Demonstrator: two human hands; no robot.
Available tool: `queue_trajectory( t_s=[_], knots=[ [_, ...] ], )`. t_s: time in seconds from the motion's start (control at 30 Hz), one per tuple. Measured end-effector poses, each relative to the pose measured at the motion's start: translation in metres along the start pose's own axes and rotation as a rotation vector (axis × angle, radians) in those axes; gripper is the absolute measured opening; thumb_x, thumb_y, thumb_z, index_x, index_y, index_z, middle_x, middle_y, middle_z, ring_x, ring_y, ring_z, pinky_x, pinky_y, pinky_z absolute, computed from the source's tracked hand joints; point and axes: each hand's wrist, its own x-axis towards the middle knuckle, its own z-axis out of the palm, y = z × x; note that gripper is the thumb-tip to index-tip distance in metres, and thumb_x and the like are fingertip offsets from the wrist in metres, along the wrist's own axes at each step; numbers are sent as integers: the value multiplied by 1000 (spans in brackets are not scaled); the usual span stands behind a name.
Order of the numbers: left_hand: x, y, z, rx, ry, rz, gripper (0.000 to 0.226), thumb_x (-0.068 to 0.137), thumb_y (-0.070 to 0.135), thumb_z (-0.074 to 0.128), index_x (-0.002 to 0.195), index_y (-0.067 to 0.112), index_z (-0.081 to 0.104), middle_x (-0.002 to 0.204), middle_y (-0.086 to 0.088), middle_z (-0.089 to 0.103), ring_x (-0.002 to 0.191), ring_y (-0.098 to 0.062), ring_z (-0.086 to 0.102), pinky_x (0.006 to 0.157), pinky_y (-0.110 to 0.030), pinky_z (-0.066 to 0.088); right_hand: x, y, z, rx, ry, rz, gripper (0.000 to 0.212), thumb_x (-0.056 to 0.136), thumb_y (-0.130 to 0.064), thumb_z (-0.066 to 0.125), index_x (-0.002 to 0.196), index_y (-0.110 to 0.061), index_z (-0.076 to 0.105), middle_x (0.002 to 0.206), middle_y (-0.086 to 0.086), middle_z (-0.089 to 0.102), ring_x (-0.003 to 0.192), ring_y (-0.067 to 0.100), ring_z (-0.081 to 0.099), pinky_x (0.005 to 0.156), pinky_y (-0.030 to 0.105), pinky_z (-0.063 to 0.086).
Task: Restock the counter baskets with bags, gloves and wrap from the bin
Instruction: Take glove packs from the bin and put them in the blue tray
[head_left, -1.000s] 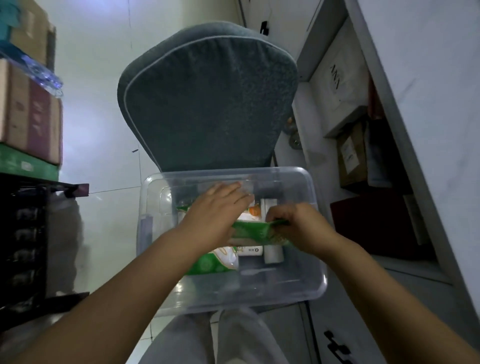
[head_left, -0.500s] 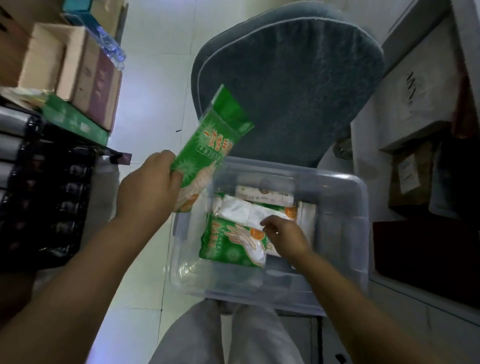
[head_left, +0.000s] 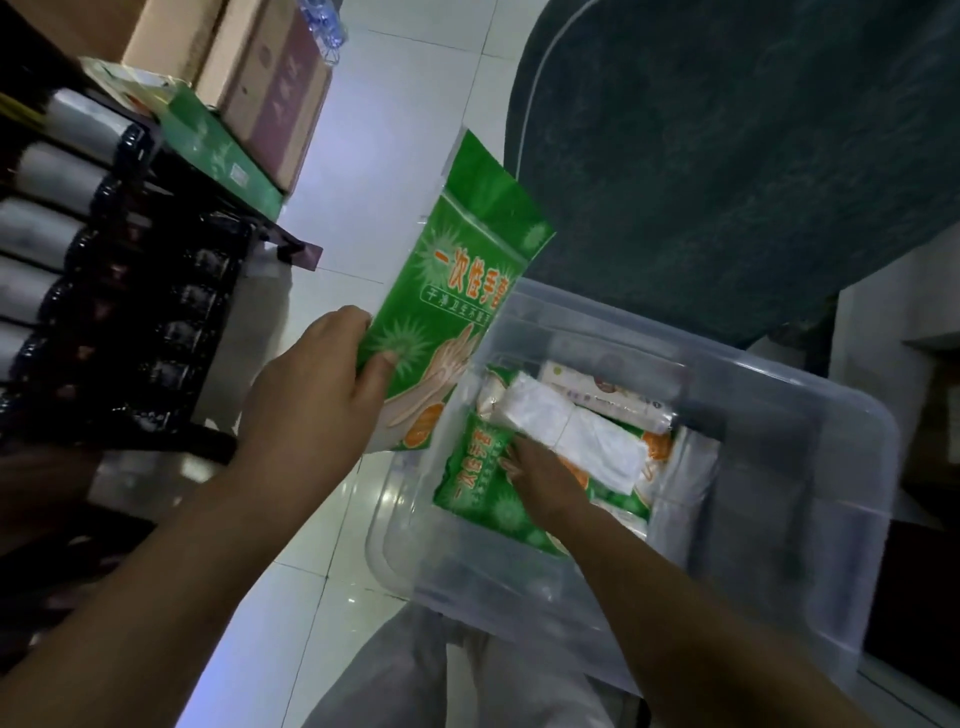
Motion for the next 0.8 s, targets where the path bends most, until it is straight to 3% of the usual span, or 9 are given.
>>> queue_trajectory(
  t_s=[0.13,0.27,0.4,0.5,0.6,0.7,0.8],
  knots=[
    [-2,-4,5,-13,1,17,18,89,24,53,79,22,38,72,8,37,62,-22,39,55,-32,30,-4,7,16,-321,-3,-10,83,88,-43,53,148,-13,5,158,8,14,144,23,12,117,43,10],
    [-6,-6,6,5,-17,31,24,89,23,54,76,23,34,66,10,32,61,-24,40,53,-33,30,-6,4,15,-331,12,98,97,74,-52,67,146,-14,14,149,12,30,136,32,27,109,48,24],
    [-11,-4,4,-6,-34,39,25,90,23,53,74,23,33,65,9,34,62,-27,45,53,-36,36,-11,6,-6,-328,41,109,67,66,-56,70,121,-22,52,123,8,56,112,28,45,93,42,34],
    [-15,1,-1,-8,-32,58,23,89,22,53,74,23,35,69,6,39,63,-27,47,54,-38,39,-28,7,-14,-334,61,67,43,69,-56,68,92,-20,63,103,6,61,100,27,49,83,38,38],
    [-18,5,-9,1,-29,75,16,88,22,52,77,22,41,73,4,45,63,-25,48,52,-35,36,-55,8,-24,-44,123,82,29,75,-38,70,93,-17,63,98,9,67,88,26,60,72,33,47],
    [-18,10,-19,6,-33,53,9,88,22,52,81,20,47,65,5,46,60,-26,49,46,-31,30,-89,4,-49,251,293,153,16,80,-29,69,88,-21,58,89,5,70,77,23,63,66,33,49],
    [-17,22,-32,-31,-58,7,2,87,20,51,86,21,50,59,-2,51,60,-33,53,52,-37,43,-129,-7,-91,694,431,227,10,81,-19,70,82,-21,60,84,3,72,78,22,68,73,44,57]
  ],
)
